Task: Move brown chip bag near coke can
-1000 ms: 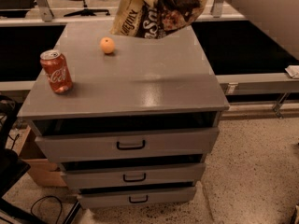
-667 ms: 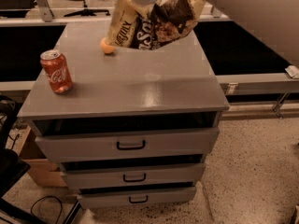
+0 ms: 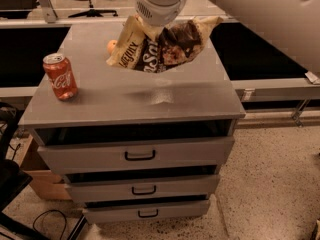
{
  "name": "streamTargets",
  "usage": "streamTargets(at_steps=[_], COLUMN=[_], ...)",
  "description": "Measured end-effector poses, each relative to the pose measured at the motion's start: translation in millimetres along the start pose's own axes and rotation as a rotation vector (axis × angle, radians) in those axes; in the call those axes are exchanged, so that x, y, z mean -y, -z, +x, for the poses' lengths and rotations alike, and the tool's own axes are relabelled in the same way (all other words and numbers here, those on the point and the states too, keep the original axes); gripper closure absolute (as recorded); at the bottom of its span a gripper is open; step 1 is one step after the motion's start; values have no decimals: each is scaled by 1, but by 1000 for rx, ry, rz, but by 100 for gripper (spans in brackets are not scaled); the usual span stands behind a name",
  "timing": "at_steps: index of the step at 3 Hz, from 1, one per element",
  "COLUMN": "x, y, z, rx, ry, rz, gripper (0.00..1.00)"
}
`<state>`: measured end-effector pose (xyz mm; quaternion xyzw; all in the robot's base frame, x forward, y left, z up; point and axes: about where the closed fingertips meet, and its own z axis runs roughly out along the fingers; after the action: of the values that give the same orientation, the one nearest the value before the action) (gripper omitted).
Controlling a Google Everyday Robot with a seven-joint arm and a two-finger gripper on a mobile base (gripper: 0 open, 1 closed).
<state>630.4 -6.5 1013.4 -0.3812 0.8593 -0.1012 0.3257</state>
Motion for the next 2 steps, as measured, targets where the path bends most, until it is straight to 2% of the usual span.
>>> streamTargets(at_steps=[1,2], x=[-8,-15], y=[-23,-38], z=[7,8], rx=[32,63], ry=[-5,6], rz=[-92,-154], gripper=[100,100])
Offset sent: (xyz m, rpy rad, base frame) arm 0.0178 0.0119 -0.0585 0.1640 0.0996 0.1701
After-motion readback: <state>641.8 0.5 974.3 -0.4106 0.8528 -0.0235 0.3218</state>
